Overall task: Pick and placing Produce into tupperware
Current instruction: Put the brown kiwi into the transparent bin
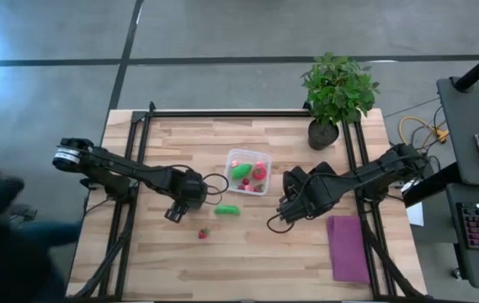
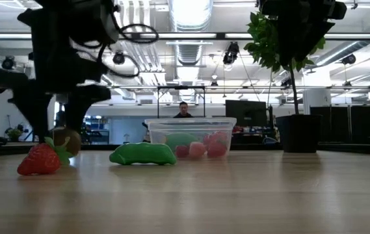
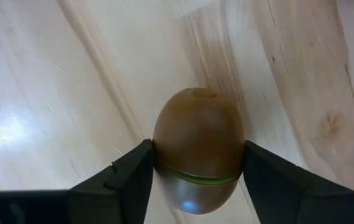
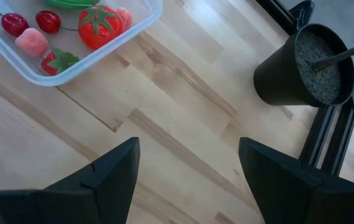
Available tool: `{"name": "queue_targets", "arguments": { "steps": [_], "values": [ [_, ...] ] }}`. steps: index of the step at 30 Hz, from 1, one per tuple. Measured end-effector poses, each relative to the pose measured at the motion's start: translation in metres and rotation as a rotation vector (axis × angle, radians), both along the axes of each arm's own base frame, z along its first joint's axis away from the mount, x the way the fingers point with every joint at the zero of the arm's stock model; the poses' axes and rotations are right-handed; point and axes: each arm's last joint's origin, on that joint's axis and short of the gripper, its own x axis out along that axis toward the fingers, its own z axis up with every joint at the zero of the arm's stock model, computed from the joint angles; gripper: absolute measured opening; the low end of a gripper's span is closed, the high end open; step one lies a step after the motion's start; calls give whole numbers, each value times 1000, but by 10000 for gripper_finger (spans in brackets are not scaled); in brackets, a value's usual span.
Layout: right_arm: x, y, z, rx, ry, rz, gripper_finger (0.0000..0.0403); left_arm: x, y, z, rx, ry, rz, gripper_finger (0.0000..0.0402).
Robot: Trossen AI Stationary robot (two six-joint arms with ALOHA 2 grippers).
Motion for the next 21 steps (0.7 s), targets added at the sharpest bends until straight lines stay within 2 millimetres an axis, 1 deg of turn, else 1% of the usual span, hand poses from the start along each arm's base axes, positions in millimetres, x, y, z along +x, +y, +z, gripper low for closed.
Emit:
{"name": "queue_targets", "arguments": {
  "steps": [2,6,10,11,13,15,16,18,21],
  "values": [
    [0,0,0,0,-1,0,265,3,0,12,3,-38,15,215],
    [0,0,0,1,0,6,265,15,0,49,51,-169,33,224],
    [1,0,0,3,-6,6,265,34,4,98,96,-402,37,226],
    [1,0,0,4,-8,6,265,39,6,108,96,-459,38,226],
    [1,1,0,5,-12,5,265,53,12,121,101,-567,45,227],
    [2,1,0,7,-16,3,265,68,21,126,106,-641,69,227],
    [2,1,0,12,-16,2,265,75,26,126,107,-651,87,227],
    [2,1,0,19,-17,-1,265,90,38,117,85,-622,136,228],
    [1,3,0,24,-18,3,265,106,53,96,82,-500,229,228]
  ]
}}
